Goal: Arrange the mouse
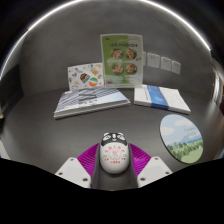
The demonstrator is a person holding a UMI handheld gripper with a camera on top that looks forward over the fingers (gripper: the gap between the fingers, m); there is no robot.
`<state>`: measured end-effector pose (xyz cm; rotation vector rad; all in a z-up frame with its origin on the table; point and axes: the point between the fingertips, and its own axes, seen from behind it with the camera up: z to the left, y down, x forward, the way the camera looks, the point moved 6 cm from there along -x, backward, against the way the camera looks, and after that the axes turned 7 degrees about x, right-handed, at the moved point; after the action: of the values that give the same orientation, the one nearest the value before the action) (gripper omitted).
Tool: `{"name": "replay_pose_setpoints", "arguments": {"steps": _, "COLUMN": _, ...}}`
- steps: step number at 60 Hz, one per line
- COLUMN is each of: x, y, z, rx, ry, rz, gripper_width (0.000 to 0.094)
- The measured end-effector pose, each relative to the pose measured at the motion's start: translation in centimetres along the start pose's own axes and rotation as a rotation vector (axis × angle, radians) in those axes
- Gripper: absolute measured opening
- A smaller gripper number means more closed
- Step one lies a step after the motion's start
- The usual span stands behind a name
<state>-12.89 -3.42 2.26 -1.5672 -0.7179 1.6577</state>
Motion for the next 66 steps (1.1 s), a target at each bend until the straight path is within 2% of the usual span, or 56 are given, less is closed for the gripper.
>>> {"name": "replay_pose_setpoints", "arguments": {"steps": 1, "x": 0.0, "y": 0.0, "z": 0.0, "rx": 0.003, "ry": 0.012, "rz": -0.002, "gripper_width": 0.0454}}
{"name": "replay_pose_setpoints", "arguments": {"steps": 2, "x": -0.1, "y": 0.0, "z": 0.0, "rx": 0.003, "ry": 0.024, "rz": -0.005, "gripper_width": 0.0489}}
{"name": "replay_pose_setpoints", "arguments": {"steps": 3, "x": -0.1, "y": 0.0, "z": 0.0, "rx": 0.002, "ry": 0.035, "rz": -0.01, "gripper_width": 0.0431}}
{"name": "replay_pose_setpoints", "arguments": {"steps": 6, "x": -0.6, "y": 0.1, "z": 0.5, "rx": 0.001, "ry": 0.058, "rz": -0.005, "gripper_width": 0.042}}
{"name": "replay_pose_setpoints", "arguments": {"steps": 9, "x": -1.4, "y": 0.2, "z": 1.7, "rx": 0.01, "ry": 0.03, "rz": 0.008, "gripper_width": 0.0421}}
{"name": "replay_pose_setpoints", "arguments": {"steps": 12, "x": -2.7, "y": -0.9, "z": 2.8, "rx": 0.026, "ry": -0.004, "rz": -0.023, "gripper_width": 0.0422}}
{"name": "replay_pose_setpoints", "arguments": {"steps": 17, "x": -5.3, "y": -4.6, "z": 2.3, "rx": 0.011, "ry": 0.0, "rz": -0.108, "gripper_width": 0.0421}}
{"name": "replay_pose_setpoints", "arguments": {"steps": 25, "x": -9.5, "y": -12.0, "z": -4.5, "rx": -0.024, "ry": 0.094, "rz": -0.271, "gripper_width": 0.0418}}
{"name": "replay_pose_setpoints", "arguments": {"steps": 31, "x": -9.0, "y": -13.8, "z": -12.5, "rx": -0.035, "ry": 0.182, "rz": -0.308, "gripper_width": 0.0417}}
{"name": "replay_pose_setpoints", "arguments": {"steps": 38, "x": -5.1, "y": -10.3, "z": -19.7, "rx": 0.022, "ry": 0.18, "rz": -0.199, "gripper_width": 0.0416}}
{"name": "replay_pose_setpoints", "arguments": {"steps": 44, "x": -1.4, "y": -6.8, "z": -23.2, "rx": 0.025, "ry": 0.133, "rz": -0.097, "gripper_width": 0.0417}}
{"name": "replay_pose_setpoints", "arguments": {"steps": 51, "x": 1.2, "y": -4.8, "z": -23.9, "rx": 0.022, "ry": 0.073, "rz": -0.041, "gripper_width": 0.0417}}
{"name": "replay_pose_setpoints", "arguments": {"steps": 56, "x": 1.5, "y": -4.6, "z": -24.2, "rx": 0.028, "ry": 0.04, "rz": -0.031, "gripper_width": 0.0431}}
{"name": "replay_pose_setpoints", "arguments": {"steps": 57, "x": 1.6, "y": -4.5, "z": -24.2, "rx": 0.027, "ry": 0.032, "rz": -0.026, "gripper_width": 0.0495}}
{"name": "replay_pose_setpoints", "arguments": {"steps": 58, "x": 1.6, "y": -4.6, "z": -24.2, "rx": 0.025, "ry": 0.025, "rz": -0.025, "gripper_width": 0.0481}}
{"name": "replay_pose_setpoints", "arguments": {"steps": 63, "x": 1.5, "y": -4.5, "z": -24.5, "rx": 0.007, "ry": -0.005, "rz": -0.007, "gripper_width": 0.057}}
{"name": "replay_pose_setpoints", "arguments": {"steps": 66, "x": 0.9, "y": -4.3, "z": -24.7, "rx": 0.021, "ry": -0.024, "rz": 0.012, "gripper_width": 0.0766}}
